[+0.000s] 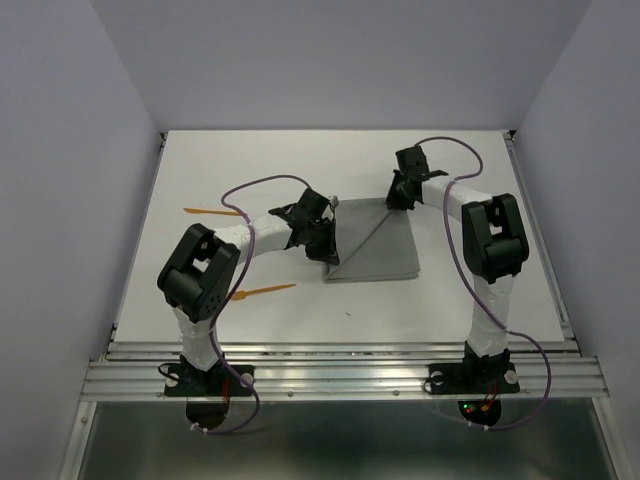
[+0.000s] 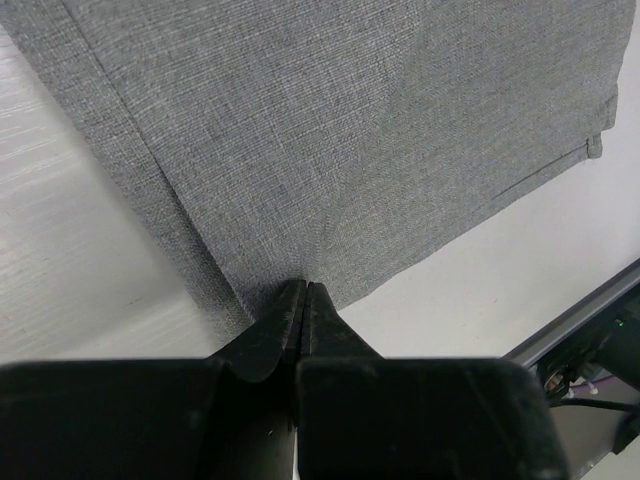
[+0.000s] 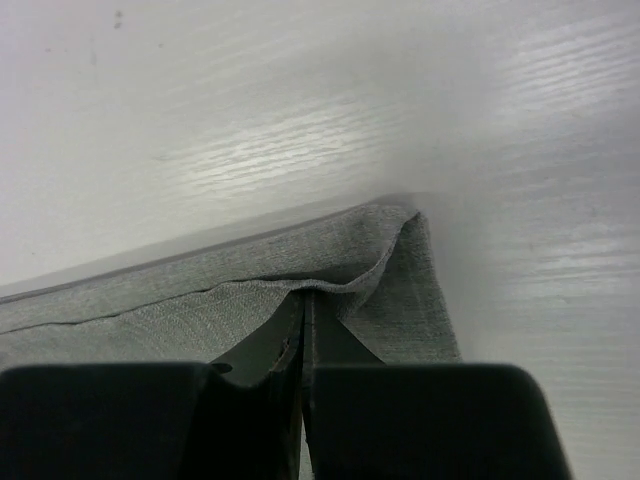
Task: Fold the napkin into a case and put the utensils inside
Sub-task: Smooth out the upper triangle-folded napkin at the center of the board.
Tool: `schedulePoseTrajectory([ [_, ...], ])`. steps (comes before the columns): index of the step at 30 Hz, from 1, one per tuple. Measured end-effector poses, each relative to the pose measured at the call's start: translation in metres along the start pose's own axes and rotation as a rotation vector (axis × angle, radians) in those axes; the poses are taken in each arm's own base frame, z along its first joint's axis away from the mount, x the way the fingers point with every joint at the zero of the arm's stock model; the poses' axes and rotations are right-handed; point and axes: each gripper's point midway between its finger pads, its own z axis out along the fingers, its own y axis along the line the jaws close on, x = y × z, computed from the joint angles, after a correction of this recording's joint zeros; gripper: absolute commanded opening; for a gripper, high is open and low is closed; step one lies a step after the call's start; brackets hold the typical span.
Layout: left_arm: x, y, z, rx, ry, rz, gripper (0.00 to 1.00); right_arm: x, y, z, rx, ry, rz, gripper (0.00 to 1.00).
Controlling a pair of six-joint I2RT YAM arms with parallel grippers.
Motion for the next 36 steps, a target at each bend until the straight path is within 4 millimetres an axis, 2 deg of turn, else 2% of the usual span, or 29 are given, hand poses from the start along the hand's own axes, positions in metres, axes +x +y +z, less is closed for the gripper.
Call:
schedulePoseTrajectory([
  [7,-0.002,0.006,0.002,-0.019,-0.004,0.000,0.00,-0.005,-0.020,0.003,0.057,-0.005,0.025,0.01],
  [11,-0.002,0.011,0.002,-0.032,-0.003,-0.002,0.00,-0.005,-0.021,0.003,0.058,-0.006,0.028,0.01],
  [16,-0.001,0.013,0.001,-0.040,0.002,0.000,0.00,-0.002,-0.012,0.002,0.006,0.010,0.029,0.01],
  [20,0.000,0.013,-0.001,-0.044,0.003,-0.001,0.00,0.001,-0.002,-0.013,-0.050,0.021,0.026,0.01],
  [25,-0.004,0.004,-0.013,-0.026,-0.022,0.006,0.00,0.001,0.017,-0.048,-0.123,-0.013,0.000,0.01],
  [27,-0.005,0.001,-0.017,-0.016,-0.033,0.009,0.00,0.009,0.030,-0.062,-0.162,-0.018,-0.022,0.01],
  [29,-0.002,-0.001,-0.019,-0.006,-0.033,0.011,0.00,0.021,0.039,-0.066,-0.182,-0.002,-0.044,0.01],
  [36,0.016,0.005,-0.015,0.002,0.016,0.002,0.00,0.075,0.061,-0.065,-0.217,0.096,-0.120,0.01],
])
